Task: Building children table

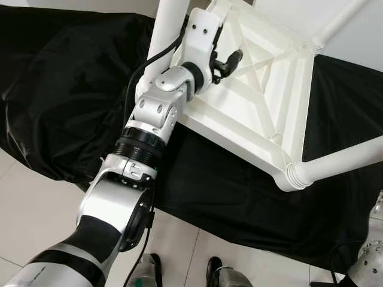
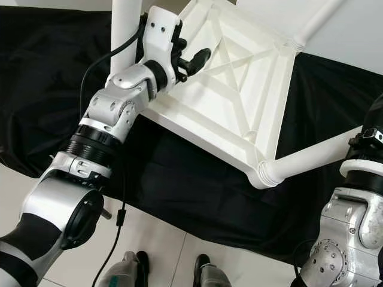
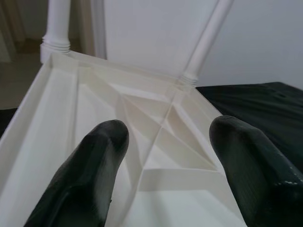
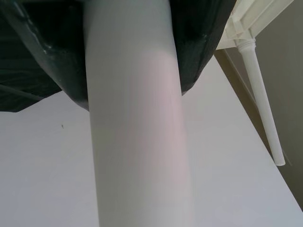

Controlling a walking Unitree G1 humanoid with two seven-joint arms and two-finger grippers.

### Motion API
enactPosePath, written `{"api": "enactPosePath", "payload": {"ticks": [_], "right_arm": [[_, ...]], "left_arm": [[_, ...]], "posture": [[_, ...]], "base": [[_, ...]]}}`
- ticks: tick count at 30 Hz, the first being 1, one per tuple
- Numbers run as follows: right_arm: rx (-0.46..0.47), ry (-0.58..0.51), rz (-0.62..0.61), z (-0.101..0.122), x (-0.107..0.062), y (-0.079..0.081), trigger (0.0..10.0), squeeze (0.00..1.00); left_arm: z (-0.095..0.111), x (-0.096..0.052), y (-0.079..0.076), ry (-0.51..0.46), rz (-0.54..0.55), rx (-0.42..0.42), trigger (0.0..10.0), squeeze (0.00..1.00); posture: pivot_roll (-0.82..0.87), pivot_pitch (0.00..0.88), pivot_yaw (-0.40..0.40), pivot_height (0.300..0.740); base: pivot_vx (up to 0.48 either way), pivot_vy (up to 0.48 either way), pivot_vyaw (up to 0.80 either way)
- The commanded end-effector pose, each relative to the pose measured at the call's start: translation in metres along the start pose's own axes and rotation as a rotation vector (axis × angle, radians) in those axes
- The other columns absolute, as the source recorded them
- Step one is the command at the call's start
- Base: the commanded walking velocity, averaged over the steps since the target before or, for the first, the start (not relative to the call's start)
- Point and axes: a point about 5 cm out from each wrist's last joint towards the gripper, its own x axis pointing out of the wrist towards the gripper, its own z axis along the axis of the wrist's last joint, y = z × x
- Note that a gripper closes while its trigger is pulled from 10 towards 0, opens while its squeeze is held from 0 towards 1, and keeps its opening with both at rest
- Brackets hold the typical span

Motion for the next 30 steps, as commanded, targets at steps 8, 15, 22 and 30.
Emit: {"api": "enactPosePath", "payload": {"ticks": [8, 15, 22, 30], "right_arm": [[-0.067, 0.326, -0.158, -0.073, -0.008, -0.055, 0.0, 0.00], [-0.173, 0.440, 0.122, -0.083, -0.015, -0.026, 0.0, 0.00], [-0.310, 0.360, 0.265, -0.061, 0.003, -0.007, 0.0, 0.00], [-0.261, 0.231, 0.233, -0.037, -0.006, -0.023, 0.0, 0.00]], "left_arm": [[0.047, 0.014, -0.022, -0.087, 0.023, -0.001, 10.0, 0.00], [0.030, 0.010, -0.019, -0.033, 0.047, -0.039, 10.0, 0.00], [0.016, 0.004, -0.015, 0.008, 0.074, -0.059, 10.0, 0.00], [0.011, 0.000, -0.012, 0.020, 0.101, -0.071, 10.0, 0.00]], "posture": [[0.09, 0.252, 0.069, 0.740], [0.08, 0.256, 0.071, 0.740], [0.07, 0.264, 0.059, 0.740], [0.06, 0.264, 0.061, 0.740]], "base": [[0.000, 0.000, 0.00], [0.000, 0.000, 0.00], [0.000, 0.000, 0.00], [0.000, 0.000, 0.00]]}}
